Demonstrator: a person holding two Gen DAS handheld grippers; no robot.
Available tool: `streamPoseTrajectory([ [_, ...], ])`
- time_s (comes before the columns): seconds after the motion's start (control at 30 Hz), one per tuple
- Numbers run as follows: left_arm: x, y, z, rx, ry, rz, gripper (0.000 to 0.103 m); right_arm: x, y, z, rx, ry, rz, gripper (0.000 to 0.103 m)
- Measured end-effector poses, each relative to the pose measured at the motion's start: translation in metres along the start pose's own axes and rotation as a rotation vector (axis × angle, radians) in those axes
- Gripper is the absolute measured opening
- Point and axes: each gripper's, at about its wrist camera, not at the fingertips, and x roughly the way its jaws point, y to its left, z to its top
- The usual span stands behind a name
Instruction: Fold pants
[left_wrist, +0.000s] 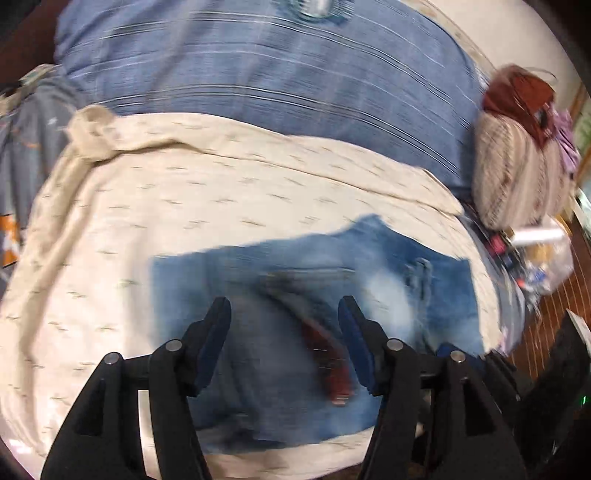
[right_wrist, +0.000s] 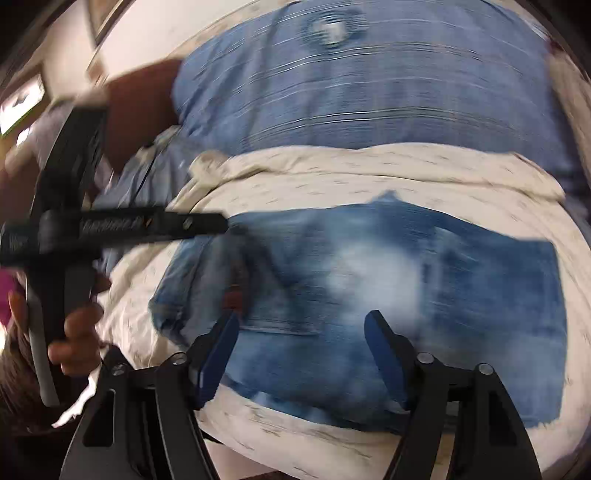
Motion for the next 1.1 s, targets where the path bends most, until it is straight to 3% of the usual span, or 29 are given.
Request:
streamPoseTrajectory([
  [0.1,-0.002,0.028,0.005,-0.043,-0.008,0.023,0.066,0.011,0.031,0.003,-0.094,0.014,-0.031,0.082],
  [0.2,-0.004,0.062,0.016,-0.11,0.007,0.011,0.07,0.015,0.054,0.004,-0.173,0.002,-0.069,0.084],
  [0.27,-0.003,0.094,0.025,-0.178,0.044,-0.028,0.077,0.015,0.067,0.001,-0.222,-0.012,-0.08,0.086],
  [0.43,0.012,0.153,0.03,-0.331,0.151,-0.149,0.077,0.028,0.105,-0.013,-0.383,-0.004,-0.11,0.089],
  [0.57,0.033,0.154,0.019,-0.385,0.231,-0.268,0.077,0.052,0.133,-0.028,-0.502,0.029,-0.14,0.089],
  [0.7,0.05,0.138,0.012,-0.37,0.283,-0.311,0.077,0.071,0.147,-0.039,-0.576,0.05,-0.149,0.089],
  [0.9,0.084,0.12,0.003,-0.381,0.388,-0.376,0.078,0.1,0.158,-0.055,-0.677,0.062,-0.238,0.09],
  [0.97,0.088,0.12,0.003,-0.396,0.386,-0.405,0.085,0.107,0.162,-0.061,-0.717,0.063,-0.265,0.091],
  [1.1,0.092,0.121,0.009,-0.425,0.395,-0.433,0.086,0.113,0.17,-0.07,-0.791,0.047,-0.314,0.094],
])
